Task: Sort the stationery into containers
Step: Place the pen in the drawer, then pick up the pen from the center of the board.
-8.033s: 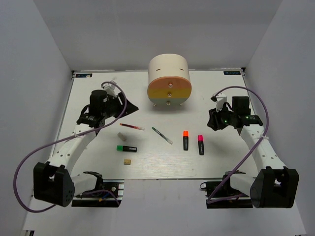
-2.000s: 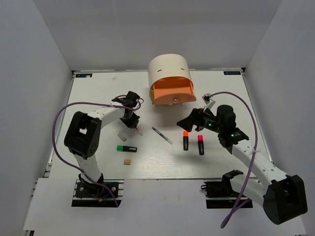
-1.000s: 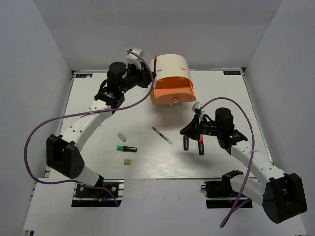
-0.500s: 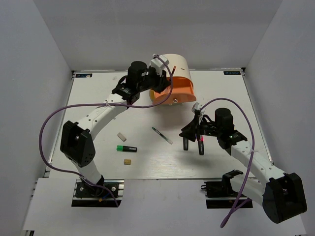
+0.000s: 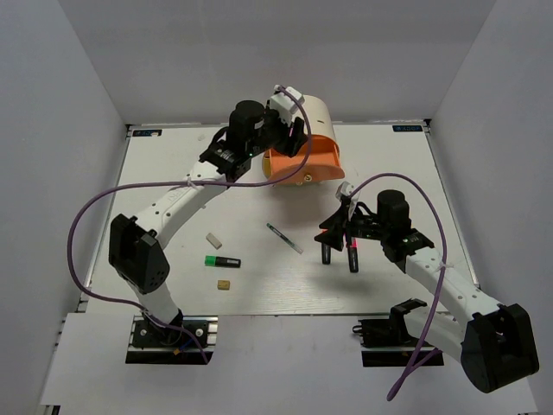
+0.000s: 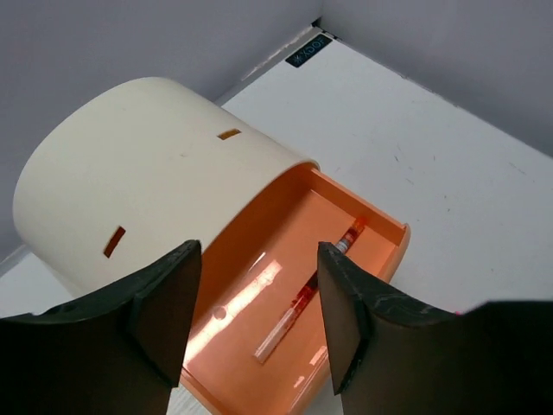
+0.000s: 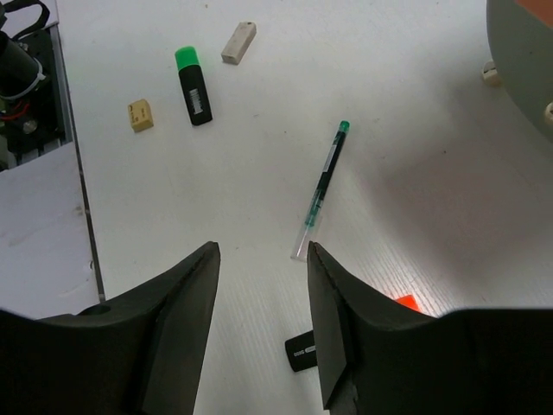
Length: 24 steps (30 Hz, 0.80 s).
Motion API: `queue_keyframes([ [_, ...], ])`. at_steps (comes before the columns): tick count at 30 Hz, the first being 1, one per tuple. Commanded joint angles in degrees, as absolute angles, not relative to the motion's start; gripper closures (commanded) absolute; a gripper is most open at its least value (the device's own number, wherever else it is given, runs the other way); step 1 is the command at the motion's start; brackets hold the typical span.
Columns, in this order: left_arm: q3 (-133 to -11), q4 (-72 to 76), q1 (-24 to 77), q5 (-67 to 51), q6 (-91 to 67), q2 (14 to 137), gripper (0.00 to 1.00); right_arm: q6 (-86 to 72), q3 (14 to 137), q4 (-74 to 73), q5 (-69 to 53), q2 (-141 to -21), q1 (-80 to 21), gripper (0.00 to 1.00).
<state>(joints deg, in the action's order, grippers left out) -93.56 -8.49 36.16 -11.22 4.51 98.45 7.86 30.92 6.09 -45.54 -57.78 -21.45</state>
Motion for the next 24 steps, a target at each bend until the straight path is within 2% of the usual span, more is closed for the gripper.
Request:
queue_keyframes([
  [1, -94.7, -6.2, 36.7, -6.6, 0.2, 91.8, 0.33, 13.0, 32.0, 6.4, -45.4, -58.0, -22.0, 0.49],
  [4, -89.2, -5.7, 36.2, -2.0, -4.6, 86.5, 0.29, 18.6, 34.2, 4.7, -44.0, -60.6, -23.1, 0.53],
  [6, -81.5, -5.7, 35.4, 0.7, -11.8, 79.3, 0.24, 22.8, 35.5, 1.2, -43.2, -63.1, -24.6, 0.53],
  [8, -73.4, -8.3, 35.4, 6.0, -18.7, 71.5, 0.14, 25.9, 38.5, -3.7, -40.4, -67.4, -27.2, 0.53],
  [12, -62.0, -16.9, 35.4, 13.1, -31.6, 62.1, 0.06, 27.3, 43.7, -7.6, -33.7, -74.4, -31.2, 0.52],
  [16, -52.1, -25.0, 35.4, 17.0, -44.1, 50.0, 0.03, 26.1, 47.2, -7.3, -27.3, -80.9, -35.9, 0.47],
  [24, -39.7, -36.6, 35.4, 22.5, -62.4, 36.0, 0.0, 21.8, 51.0, -4.7, -12.2, -89.8, -43.3, 0.37],
])
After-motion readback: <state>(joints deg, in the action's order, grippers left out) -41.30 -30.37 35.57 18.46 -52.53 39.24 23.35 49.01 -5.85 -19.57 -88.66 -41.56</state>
